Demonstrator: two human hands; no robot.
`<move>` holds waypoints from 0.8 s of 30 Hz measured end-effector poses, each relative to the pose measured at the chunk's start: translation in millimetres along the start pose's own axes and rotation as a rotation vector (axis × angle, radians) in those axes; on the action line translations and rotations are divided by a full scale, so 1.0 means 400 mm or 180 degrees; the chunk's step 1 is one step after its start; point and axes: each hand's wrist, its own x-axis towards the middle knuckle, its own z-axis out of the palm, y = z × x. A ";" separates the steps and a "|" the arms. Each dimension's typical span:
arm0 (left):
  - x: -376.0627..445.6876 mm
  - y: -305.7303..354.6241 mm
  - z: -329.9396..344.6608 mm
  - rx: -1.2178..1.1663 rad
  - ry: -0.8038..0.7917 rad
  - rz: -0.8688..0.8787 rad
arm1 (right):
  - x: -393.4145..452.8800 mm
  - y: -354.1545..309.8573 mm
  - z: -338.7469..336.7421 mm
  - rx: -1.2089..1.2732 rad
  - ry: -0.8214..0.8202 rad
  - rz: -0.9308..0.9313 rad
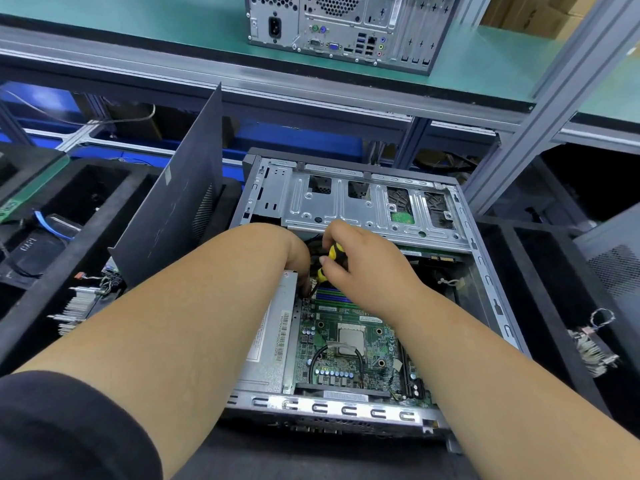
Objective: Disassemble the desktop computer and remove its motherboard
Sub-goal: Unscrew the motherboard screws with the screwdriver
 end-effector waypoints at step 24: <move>0.007 0.005 0.002 -0.0798 -0.0144 -0.0071 | -0.011 0.011 -0.031 0.0466 0.0595 0.0371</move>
